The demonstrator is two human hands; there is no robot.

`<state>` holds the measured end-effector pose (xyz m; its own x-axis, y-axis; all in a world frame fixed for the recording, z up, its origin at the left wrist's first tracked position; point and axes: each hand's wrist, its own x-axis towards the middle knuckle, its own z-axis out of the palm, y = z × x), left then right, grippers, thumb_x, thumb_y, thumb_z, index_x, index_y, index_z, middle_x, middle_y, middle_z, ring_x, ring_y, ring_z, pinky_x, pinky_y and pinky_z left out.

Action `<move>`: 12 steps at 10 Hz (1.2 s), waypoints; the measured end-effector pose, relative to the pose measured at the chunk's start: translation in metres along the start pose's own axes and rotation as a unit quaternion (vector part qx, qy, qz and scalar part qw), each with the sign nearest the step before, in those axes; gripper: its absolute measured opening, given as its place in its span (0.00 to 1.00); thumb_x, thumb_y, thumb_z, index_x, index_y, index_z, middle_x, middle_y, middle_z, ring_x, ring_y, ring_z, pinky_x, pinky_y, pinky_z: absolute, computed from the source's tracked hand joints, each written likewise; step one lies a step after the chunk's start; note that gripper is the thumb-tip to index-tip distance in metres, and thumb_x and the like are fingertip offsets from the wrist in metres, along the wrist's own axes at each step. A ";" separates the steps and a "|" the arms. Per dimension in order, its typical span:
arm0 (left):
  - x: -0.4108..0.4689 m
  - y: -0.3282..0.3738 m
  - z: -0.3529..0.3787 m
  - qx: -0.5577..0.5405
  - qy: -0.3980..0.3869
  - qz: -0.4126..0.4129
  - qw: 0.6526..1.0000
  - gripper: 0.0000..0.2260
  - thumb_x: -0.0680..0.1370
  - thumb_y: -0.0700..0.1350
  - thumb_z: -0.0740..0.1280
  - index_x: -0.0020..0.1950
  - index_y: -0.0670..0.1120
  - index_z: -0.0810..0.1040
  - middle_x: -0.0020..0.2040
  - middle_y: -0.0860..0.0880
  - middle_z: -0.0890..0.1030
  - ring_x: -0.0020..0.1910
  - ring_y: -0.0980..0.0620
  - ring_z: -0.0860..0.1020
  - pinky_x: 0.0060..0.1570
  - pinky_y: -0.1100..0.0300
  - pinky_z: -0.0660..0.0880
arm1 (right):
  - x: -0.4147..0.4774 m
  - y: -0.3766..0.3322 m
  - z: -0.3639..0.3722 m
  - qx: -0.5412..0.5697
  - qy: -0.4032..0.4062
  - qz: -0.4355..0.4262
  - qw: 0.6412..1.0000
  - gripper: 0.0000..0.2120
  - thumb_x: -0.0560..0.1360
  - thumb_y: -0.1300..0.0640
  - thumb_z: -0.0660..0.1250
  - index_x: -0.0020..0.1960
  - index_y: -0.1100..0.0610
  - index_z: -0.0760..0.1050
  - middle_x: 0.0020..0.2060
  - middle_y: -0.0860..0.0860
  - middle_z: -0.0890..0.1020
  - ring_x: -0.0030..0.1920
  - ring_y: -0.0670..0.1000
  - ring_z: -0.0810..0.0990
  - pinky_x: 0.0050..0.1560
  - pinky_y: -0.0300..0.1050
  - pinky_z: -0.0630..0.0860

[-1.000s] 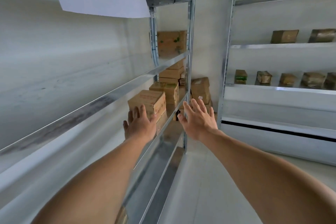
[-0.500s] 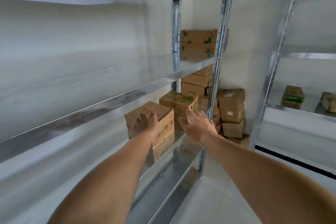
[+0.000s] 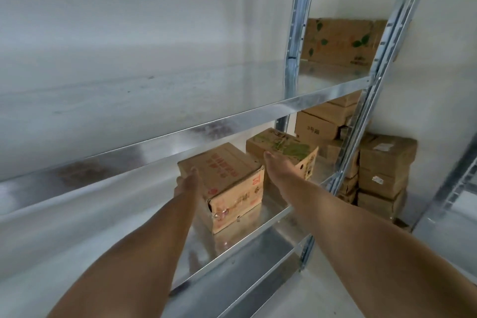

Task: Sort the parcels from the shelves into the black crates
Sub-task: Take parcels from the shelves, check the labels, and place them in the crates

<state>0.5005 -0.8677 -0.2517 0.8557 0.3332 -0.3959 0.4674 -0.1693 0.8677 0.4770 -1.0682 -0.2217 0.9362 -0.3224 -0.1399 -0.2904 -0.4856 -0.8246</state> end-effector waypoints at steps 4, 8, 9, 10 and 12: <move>0.061 0.012 0.052 -0.077 -0.018 -0.120 0.990 0.16 0.82 0.56 0.58 0.46 0.44 0.74 0.39 0.43 0.78 0.36 0.45 0.76 0.32 0.55 0.78 | 0.130 0.000 0.038 -0.025 -0.097 0.058 0.993 0.25 0.85 0.46 0.51 0.72 0.60 0.72 0.68 0.60 0.76 0.67 0.61 0.74 0.69 0.55 0.70; 0.011 0.006 0.032 -0.202 0.017 -0.094 0.975 0.39 0.76 0.74 0.44 0.54 0.42 0.77 0.51 0.39 0.81 0.49 0.39 0.79 0.55 0.43 0.73 | 0.145 0.034 0.002 0.164 -0.229 0.103 0.954 0.30 0.76 0.28 0.51 0.64 0.47 0.73 0.56 0.56 0.82 0.50 0.60 0.84 0.42 0.59 0.83; -0.013 0.004 0.038 -0.229 0.030 -0.088 0.969 0.38 0.75 0.75 0.44 0.54 0.44 0.77 0.55 0.39 0.80 0.55 0.36 0.78 0.63 0.37 0.70 | 0.133 0.037 -0.023 0.149 -0.301 0.112 0.935 0.35 0.77 0.26 0.48 0.62 0.51 0.77 0.52 0.59 0.84 0.49 0.63 0.84 0.51 0.63 0.81; -0.044 -0.001 0.044 -0.237 0.036 -0.060 0.969 0.39 0.75 0.75 0.44 0.63 0.46 0.75 0.58 0.40 0.79 0.61 0.36 0.76 0.66 0.36 0.68 | 0.128 0.045 -0.045 0.169 -0.349 0.109 0.915 0.36 0.76 0.24 0.50 0.55 0.53 0.80 0.48 0.59 0.86 0.53 0.62 0.83 0.59 0.62 0.77; -0.088 -0.007 0.047 -0.256 0.061 -0.043 0.964 0.38 0.74 0.76 0.46 0.64 0.50 0.76 0.63 0.47 0.78 0.67 0.40 0.72 0.72 0.36 0.57 | 0.105 0.051 -0.076 0.205 -0.355 0.108 0.906 0.35 0.78 0.26 0.51 0.55 0.57 0.76 0.48 0.62 0.82 0.46 0.66 0.80 0.43 0.64 0.78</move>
<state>0.4321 -0.9395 -0.2374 0.7718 0.4380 -0.4611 0.3372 0.3328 0.8806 0.5457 -1.1883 -0.2364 0.7996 0.3004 -0.5200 -0.5210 -0.0835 -0.8495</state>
